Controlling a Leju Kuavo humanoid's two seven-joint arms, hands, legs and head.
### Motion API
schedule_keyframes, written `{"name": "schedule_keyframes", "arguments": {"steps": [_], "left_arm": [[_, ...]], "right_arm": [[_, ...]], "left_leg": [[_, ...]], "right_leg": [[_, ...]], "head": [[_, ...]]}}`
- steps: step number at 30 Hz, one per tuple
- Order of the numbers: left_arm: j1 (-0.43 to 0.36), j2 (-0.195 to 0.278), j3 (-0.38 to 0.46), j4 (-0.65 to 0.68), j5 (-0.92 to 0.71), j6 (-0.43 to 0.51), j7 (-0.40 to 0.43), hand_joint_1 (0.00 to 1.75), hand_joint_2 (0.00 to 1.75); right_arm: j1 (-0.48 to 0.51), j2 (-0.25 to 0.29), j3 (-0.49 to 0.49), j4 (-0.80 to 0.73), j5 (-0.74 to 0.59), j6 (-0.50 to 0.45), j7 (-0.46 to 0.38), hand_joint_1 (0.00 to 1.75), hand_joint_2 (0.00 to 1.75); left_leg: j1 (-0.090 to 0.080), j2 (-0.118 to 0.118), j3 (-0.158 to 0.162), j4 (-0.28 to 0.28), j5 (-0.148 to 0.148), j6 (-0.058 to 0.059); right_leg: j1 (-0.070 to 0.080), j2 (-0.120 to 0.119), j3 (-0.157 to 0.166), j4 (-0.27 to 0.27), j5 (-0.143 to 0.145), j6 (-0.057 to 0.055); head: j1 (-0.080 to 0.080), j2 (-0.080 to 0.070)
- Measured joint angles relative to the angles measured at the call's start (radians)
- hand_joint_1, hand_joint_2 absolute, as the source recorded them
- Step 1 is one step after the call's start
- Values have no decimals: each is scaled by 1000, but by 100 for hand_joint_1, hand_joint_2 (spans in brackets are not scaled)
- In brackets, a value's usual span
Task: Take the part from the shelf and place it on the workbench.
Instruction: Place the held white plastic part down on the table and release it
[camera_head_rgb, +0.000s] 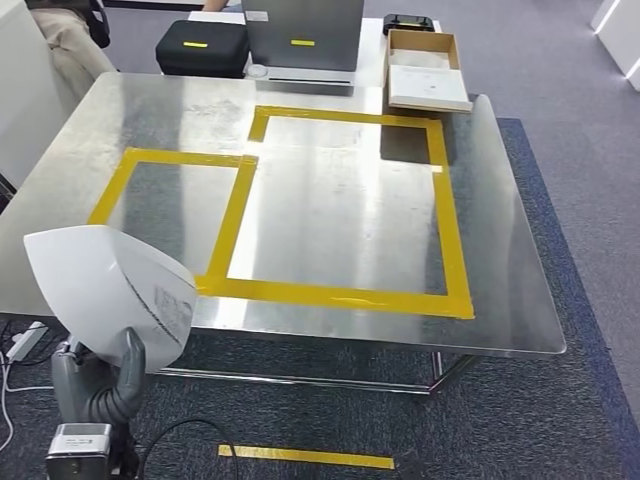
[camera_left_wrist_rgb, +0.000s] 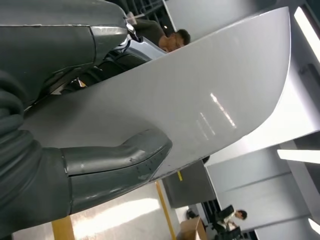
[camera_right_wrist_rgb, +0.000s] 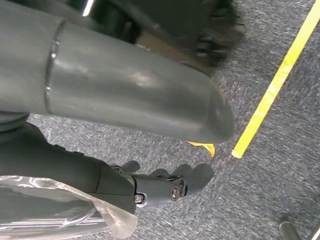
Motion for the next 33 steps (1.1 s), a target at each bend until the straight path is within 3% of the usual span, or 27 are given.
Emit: {"name": "schedule_keyframes", "arguments": {"steps": [1,2,3,5,7,10,14,19,22,24,28,33], "left_arm": [[-1,0,-1,0,-7,-1,0,175,175],[-1,0,-1,0,-13,-1,0,175,175],[-1,0,-1,0,-18,-1,0,175,175],[-1,0,-1,0,-21,-1,0,175,175],[-4,0,-2,0,-28,0,0,175,175],[-8,2,-2,0,-82,14,17,175,175],[-24,28,2,4,-325,73,105,175,175],[-58,81,29,25,-575,91,221,175,175],[-93,152,76,65,-833,90,352,175,175],[-115,211,118,98,-921,88,405,175,175],[-165,299,182,172,-936,69,445,175,175],[-305,392,233,374,-939,47,451,175,175]], "right_arm": [[4,0,0,0,-2,-1,-1,0,0],[8,0,0,0,-3,-2,-1,0,0],[11,0,0,0,-4,-2,-1,0,0],[13,0,0,0,-5,-2,-1,0,0],[14,-2,0,0,-6,-2,-2,0,0],[16,-4,0,0,-8,0,0,0,0],[14,-5,0,0,-7,4,3,0,0],[10,-4,1,0,-2,13,5,0,0],[5,-4,2,0,0,24,2,0,0],[2,-4,4,0,1,29,1,0,0],[-2,-4,12,0,8,43,10,0,0],[-16,-4,33,0,19,69,35,0,0]], "left_leg": [[-3,-1,5,0,-5,3],[-6,-2,13,0,-12,5],[-9,-3,23,0,-19,6],[-14,-4,45,-1,-35,6],[-15,-5,56,-1,-48,0],[-12,-6,61,-11,-51,-14],[-17,-6,84,-29,-33,-5],[-16,-6,98,-53,-43,-7],[-16,-5,99,-59,-42,-12],[-15,-5,101,-60,-40,-16],[-15,-4,102,-61,-37,-22],[-15,-3,102,-61,-34,-26]], "right_leg": [[1,0,-41,55,-8,-2],[2,0,-68,78,4,-5],[4,1,-78,62,38,-10],[10,2,-47,-52,132,-27],[18,2,-8,-145,177,-43],[25,4,10,-176,174,-48],[18,6,34,-206,182,-35],[21,4,36,-206,175,-42],[21,4,37,-205,174,-45],[21,4,38,-205,175,-47],[22,3,38,-204,177,-50],[21,4,39,-204,180,-53]], "head": [[0,0],[0,0],[0,0],[0,0],[-6,0],[-10,0],[-14,0],[-15,0],[-15,0],[-15,0],[-15,0],[-15,0]]}}
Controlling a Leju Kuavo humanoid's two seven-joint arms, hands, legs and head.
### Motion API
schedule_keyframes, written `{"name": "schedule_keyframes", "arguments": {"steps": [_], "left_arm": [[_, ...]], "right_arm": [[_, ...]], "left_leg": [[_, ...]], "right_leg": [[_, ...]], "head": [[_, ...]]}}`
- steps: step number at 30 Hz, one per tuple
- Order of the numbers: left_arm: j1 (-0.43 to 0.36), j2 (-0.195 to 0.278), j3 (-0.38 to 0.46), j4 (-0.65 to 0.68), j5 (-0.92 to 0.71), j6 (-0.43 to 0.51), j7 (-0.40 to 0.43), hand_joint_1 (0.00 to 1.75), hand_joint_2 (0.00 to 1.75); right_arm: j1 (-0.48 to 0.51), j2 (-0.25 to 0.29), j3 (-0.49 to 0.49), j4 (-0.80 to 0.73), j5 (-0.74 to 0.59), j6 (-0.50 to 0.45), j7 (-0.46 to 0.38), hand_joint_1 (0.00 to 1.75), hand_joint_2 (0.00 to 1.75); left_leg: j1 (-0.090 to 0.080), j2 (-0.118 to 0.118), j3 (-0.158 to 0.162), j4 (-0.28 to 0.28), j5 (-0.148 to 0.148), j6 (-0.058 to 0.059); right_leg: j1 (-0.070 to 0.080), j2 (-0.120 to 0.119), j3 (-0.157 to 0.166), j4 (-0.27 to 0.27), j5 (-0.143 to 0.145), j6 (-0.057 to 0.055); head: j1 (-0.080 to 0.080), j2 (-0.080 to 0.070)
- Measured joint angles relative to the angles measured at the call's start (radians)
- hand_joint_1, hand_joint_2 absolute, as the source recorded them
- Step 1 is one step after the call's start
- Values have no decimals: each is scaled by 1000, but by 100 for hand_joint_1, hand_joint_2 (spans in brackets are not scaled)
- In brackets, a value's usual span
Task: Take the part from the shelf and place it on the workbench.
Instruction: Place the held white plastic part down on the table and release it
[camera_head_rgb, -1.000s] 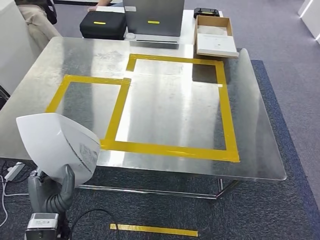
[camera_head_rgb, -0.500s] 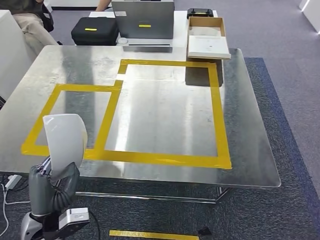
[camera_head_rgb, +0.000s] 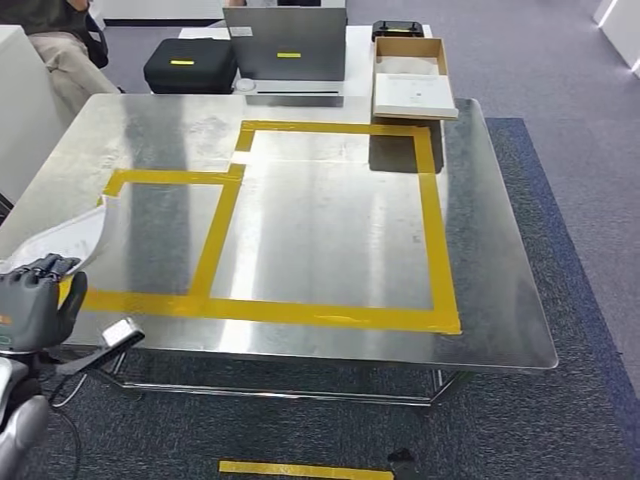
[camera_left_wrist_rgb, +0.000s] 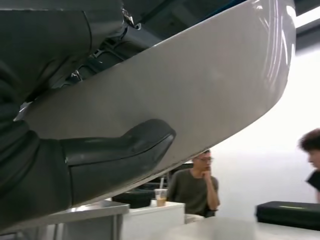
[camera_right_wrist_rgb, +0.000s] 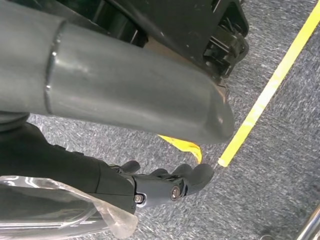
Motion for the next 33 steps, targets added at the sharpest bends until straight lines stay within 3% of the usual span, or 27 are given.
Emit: {"name": "schedule_keyframes", "arguments": {"steps": [6,10,16,24,29,33], "left_arm": [[-97,55,10,163,-22,-52,10,175,175],[-217,80,-10,314,-49,-99,-17,175,175],[-406,79,-148,528,-145,-219,-56,175,175],[-548,-7,-363,766,-182,-232,-42,175,175],[-609,-81,-439,855,-198,-237,-25,175,175],[-637,-110,-467,893,-201,-236,-21,175,175]], "right_arm": [[-6,0,18,0,1,12,1,0,0],[-16,1,34,0,-1,17,3,0,0],[-32,3,58,0,-19,34,12,0,0],[-44,7,87,0,-45,49,30,0,0],[-50,14,97,0,-53,49,37,0,0],[-50,15,101,0,-55,49,39,0,0]], "left_leg": [[-1,1,1,1,0,0],[-2,0,1,2,0,0],[-3,0,1,3,0,0],[-4,1,1,3,0,0],[-4,1,0,3,0,0],[-4,2,0,3,0,0]], "right_leg": [[0,0,0,0,1,0],[-1,-1,0,0,1,0],[-2,0,0,0,2,0],[-2,1,-1,0,2,0],[-3,2,-1,0,2,0],[-3,2,-1,0,2,0]], "head": [[0,0],[0,0],[0,0],[0,0],[0,0],[0,0]]}}
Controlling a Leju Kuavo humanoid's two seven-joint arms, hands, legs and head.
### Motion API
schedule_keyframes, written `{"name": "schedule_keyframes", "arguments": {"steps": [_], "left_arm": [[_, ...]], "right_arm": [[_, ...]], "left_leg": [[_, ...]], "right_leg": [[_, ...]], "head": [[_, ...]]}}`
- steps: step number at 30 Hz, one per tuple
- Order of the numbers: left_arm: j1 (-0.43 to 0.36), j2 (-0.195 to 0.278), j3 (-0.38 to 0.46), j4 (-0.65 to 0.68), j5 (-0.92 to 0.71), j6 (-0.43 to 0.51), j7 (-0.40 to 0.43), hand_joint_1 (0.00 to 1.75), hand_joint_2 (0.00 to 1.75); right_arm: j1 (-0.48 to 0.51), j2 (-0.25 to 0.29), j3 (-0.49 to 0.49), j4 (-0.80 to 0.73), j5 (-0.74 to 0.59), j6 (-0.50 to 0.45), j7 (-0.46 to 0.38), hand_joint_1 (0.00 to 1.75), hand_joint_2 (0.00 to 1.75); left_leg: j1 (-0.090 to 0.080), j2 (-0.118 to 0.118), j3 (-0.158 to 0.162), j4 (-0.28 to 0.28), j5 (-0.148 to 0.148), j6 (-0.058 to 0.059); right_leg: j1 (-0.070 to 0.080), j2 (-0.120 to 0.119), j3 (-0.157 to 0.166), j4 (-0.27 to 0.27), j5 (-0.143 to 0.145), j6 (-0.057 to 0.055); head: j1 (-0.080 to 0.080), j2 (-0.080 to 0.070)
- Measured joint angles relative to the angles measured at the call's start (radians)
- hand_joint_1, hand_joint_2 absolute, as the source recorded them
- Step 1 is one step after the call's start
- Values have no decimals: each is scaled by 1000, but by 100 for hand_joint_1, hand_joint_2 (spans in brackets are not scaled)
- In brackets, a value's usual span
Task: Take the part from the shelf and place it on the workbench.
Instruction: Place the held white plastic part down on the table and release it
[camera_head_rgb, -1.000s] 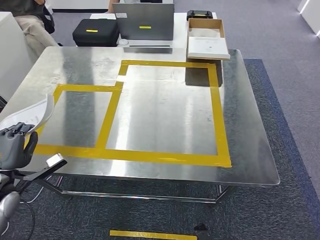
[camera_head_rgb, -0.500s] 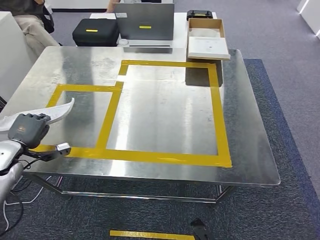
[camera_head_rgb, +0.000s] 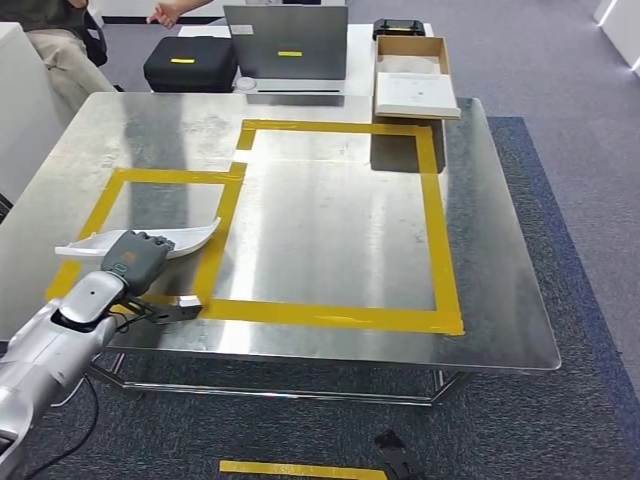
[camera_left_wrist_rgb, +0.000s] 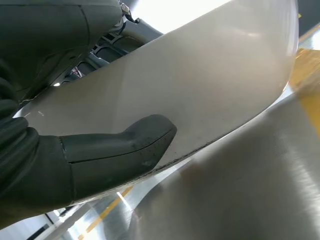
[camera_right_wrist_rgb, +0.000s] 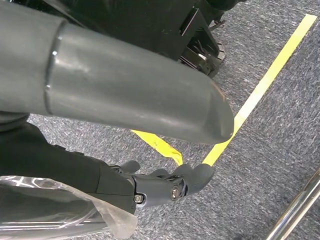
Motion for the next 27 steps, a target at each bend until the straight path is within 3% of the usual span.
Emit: {"name": "schedule_keyframes", "arguments": {"steps": [8,12,13,17,27], "left_arm": [[-43,-51,-31,52,-3,-5,10,175,175],[-76,-87,-51,79,-10,-11,34,0,175],[-81,-94,-54,84,-10,-10,40,0,175],[-92,-110,-68,94,-13,9,59,0,0],[-92,-116,-79,98,-10,51,67,0,0]], "right_arm": [[-3,0,4,0,-13,-4,14,0,0],[-5,1,11,0,-27,-5,25,0,0],[-5,2,12,0,-32,-6,27,0,0],[-4,5,16,0,-47,-6,32,0,0],[-4,6,17,0,-57,-6,33,0,0]], "left_leg": [[0,0,0,0,0,0],[0,0,0,0,0,0],[0,0,0,0,0,0],[0,0,0,0,0,0],[0,0,0,0,0,0]], "right_leg": [[0,-1,0,0,0,0],[0,-1,0,0,1,0],[0,-1,0,0,1,0],[0,-1,0,0,1,1],[0,-1,0,0,1,1]], "head": [[0,0],[0,0],[0,0],[0,0],[0,0]]}}
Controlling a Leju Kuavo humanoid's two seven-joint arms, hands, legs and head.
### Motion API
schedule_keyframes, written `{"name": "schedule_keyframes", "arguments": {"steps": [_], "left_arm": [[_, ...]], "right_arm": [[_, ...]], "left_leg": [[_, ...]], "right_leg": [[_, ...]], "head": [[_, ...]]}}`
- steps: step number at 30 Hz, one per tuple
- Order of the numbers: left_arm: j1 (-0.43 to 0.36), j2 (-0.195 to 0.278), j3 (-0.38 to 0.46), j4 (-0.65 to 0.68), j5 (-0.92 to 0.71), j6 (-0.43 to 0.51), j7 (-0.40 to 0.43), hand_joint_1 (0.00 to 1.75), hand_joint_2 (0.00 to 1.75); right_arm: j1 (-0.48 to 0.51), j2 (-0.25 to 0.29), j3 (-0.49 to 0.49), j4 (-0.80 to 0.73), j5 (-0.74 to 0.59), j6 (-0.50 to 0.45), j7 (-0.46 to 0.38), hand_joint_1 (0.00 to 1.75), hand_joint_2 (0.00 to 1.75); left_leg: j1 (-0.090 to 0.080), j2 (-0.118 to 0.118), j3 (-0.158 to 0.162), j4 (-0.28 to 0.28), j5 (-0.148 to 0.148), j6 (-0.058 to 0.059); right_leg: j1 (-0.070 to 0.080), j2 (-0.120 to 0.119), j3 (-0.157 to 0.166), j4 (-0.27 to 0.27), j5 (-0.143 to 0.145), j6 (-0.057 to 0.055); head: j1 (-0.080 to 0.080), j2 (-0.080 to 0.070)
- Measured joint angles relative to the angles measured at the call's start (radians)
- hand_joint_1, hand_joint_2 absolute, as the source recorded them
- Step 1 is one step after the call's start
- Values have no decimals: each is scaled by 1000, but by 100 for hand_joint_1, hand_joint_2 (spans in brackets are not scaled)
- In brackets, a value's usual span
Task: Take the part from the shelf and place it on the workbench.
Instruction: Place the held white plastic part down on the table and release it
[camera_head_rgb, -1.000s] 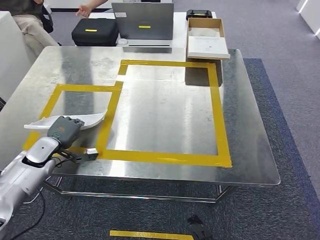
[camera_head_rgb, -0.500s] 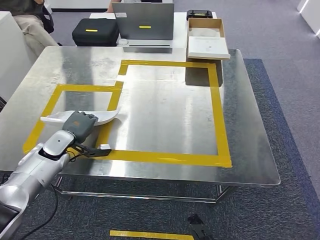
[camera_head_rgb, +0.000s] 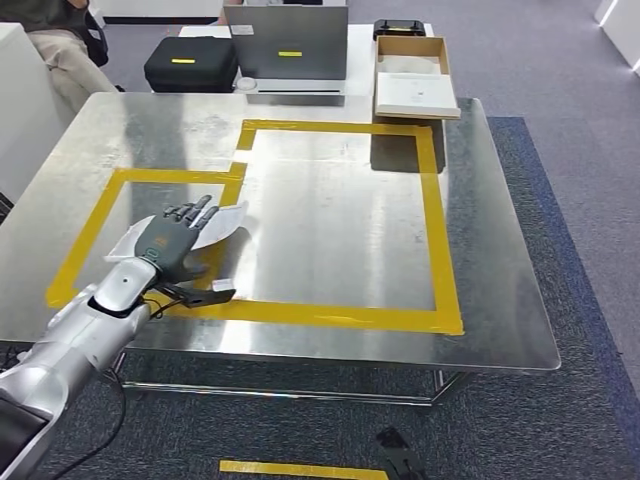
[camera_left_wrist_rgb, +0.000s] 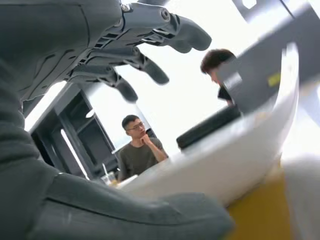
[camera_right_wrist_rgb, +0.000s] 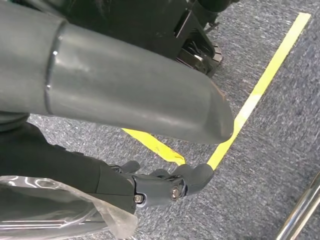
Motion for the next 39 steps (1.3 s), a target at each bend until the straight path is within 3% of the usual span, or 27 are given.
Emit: {"name": "schedule_keyframes", "arguments": {"steps": [4,8,11,13,15,16,17,18,20,22,26,28,30,31,32,34,36,38,39], "left_arm": [[69,-16,34,-104,160,148,-49,0,0],[162,-24,65,-295,227,158,-53,0,0],[199,-29,80,-396,259,164,-61,0,0],[228,-38,95,-460,303,177,-78,0,0],[267,-47,106,-527,330,184,-85,0,0],[286,-51,108,-555,333,184,-83,0,0],[302,-55,109,-579,334,183,-82,0,0],[314,-57,110,-598,334,183,-82,0,0],[326,-59,115,-631,335,183,-82,0,0],[334,-61,121,-656,354,188,-92,0,0],[431,-77,155,-773,537,248,-183,0,0],[522,-94,175,-873,679,266,-247,0,0],[612,-113,187,-965,851,244,-320,0,0],[653,-122,191,-1004,936,217,-356,0,0],[689,-131,197,-1039,1016,184,-390,0,0],[742,-148,210,-1093,1148,119,-449,0,0],[777,-164,222,-1137,1234,56,-494,0,0],[808,-179,228,-1175,1279,2,-528,0,0],[825,-184,229,-1190,1292,-17,-541,0,0]], "right_arm": [[8,1,8,0,-36,-25,1,0,0],[18,1,21,0,-55,-37,2,0,0],[19,2,25,0,-61,-42,2,0,0],[21,2,26,0,-67,-46,2,0,0],[27,2,27,0,-73,-49,2,0,0],[30,2,27,0,-74,-50,2,0,0],[33,2,27,0,-76,-50,2,0,0],[34,2,27,0,-77,-51,2,0,0],[33,2,29,0,-77,-51,2,0,0],[33,2,32,0,-79,-52,2,0,0],[57,1,38,0,-79,-90,-44,0,0],[84,-1,43,0,-76,-114,-76,0,0],[106,-5,45,0,-73,-125,-89,0,0],[113,-7,47,0,-69,-126,-90,0,0],[118,-9,50,1,-64,-125,-90,0,0],[122,-14,57,1,-56,-115,-90,0,0],[121,-19,63,1,-48,-94,-85,0,0],[120,-25,73,1,-36,-76,-76,0,0],[120,-28,79,1,-29,-72,-70,0,0]], "left_leg": [[-2,0,-1,5,-2,3],[-6,0,-3,9,-2,10],[0,4,1,-9,17,25],[6,8,3,-21,28,33],[8,8,0,-22,29,35],[9,8,0,-21,28,35],[11,8,0,-19,27,33],[14,8,0,-16,24,29],[20,7,-3,-3,13,16],[19,6,-12,14,4,3],[18,5,-29,40,-16,-15],[19,5,-58,112,-72,-23],[20,5,-111,240,-140,-26],[20,5,-130,290,-157,-25],[19,5,-136,308,-154,-23],[17,5,-97,236,-99,-10],[11,6,-26,100,-46,6],[2,7,7,29,-24,13],[-1,8,4,25,-17,13]], "right_leg": [[-3,0,0,-1,2,4],[-7,0,0,-3,6,12],[-6,1,-10,5,-2,25],[-8,1,-51,84,-50,32],[-14,1,-114,221,-102,40],[-17,1,-136,265,-107,44],[-20,0,-144,276,-94,49],[-23,-1,-131,241,-60,53],[-27,-3,-71,115,7,61],[-27,-1,-31,44,25,57],[-29,4,-31,31,3,26],[-31,3,-33,28,4,14],[-26,3,-38,28,7,7],[-23,3,-41,28,9,4],[-20,3,-45,29,12,1],[-12,3,-52,28,19,-1],[-7,2,-58,28,29,1],[-7,-1,-60,24,41,11],[-9,-2,-60,20,48,19]], "head": [[0,0],[0,0],[1,0],[5,0],[8,0],[8,0],[8,0],[8,0],[10,0],[14,0],[11,0],[9,0],[8,0],[8,0],[8,0],[8,0],[9,0],[9,0],[9,0]]}}
